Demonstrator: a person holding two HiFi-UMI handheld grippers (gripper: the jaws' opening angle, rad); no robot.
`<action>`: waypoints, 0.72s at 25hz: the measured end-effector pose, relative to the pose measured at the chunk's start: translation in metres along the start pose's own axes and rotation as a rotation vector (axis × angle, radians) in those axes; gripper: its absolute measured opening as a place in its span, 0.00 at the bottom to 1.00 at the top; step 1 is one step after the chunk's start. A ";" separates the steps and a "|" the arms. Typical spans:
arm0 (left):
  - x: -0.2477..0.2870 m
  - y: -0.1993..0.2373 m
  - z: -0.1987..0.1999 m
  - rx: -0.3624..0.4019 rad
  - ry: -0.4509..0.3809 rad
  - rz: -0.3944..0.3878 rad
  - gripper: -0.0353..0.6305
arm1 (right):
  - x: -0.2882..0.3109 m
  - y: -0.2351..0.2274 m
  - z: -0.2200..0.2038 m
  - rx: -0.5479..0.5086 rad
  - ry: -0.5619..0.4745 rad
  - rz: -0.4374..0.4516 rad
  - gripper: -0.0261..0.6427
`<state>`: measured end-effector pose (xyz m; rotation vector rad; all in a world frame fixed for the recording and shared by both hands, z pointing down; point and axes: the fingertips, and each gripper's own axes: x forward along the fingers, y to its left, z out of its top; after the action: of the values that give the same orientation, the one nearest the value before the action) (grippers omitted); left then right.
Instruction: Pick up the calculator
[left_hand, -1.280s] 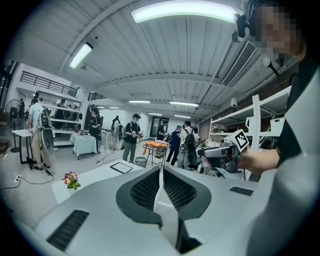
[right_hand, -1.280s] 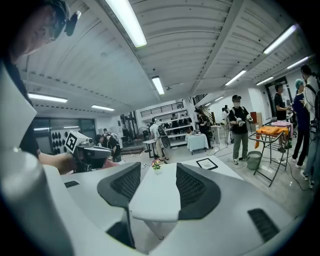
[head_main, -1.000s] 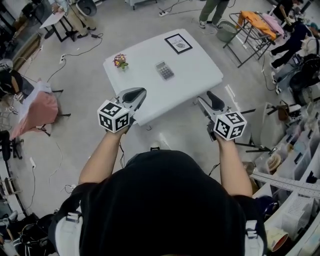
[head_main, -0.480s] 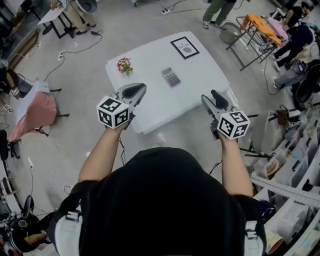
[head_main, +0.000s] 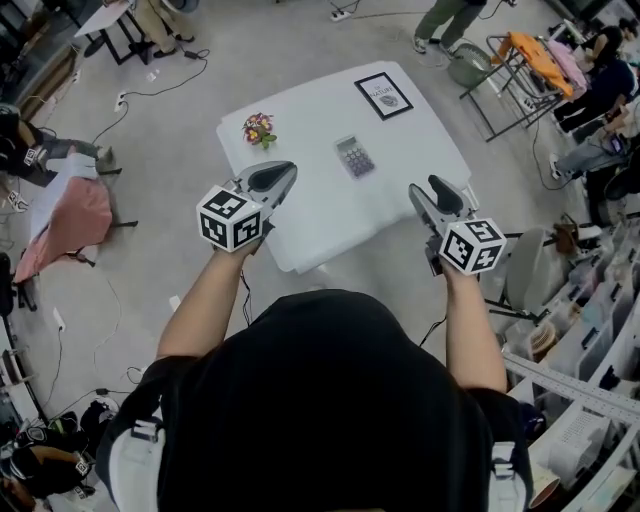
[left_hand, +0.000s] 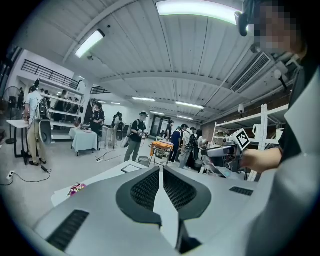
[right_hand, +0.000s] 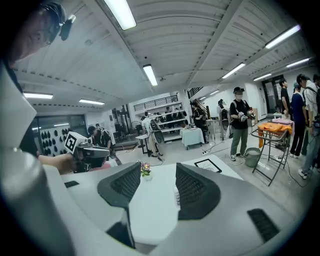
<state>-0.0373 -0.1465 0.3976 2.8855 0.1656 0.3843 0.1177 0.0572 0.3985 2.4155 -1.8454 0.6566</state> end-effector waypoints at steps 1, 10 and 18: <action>0.000 0.003 -0.001 -0.001 0.001 -0.002 0.11 | 0.003 0.002 0.000 0.001 0.000 -0.001 0.38; -0.002 0.013 -0.007 -0.012 0.004 -0.026 0.11 | 0.012 0.014 -0.003 0.001 0.011 -0.009 0.38; -0.003 0.017 -0.009 -0.020 -0.002 -0.011 0.11 | 0.015 0.009 0.000 -0.013 0.015 -0.004 0.37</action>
<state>-0.0412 -0.1618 0.4090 2.8643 0.1765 0.3783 0.1125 0.0407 0.4015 2.3987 -1.8330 0.6586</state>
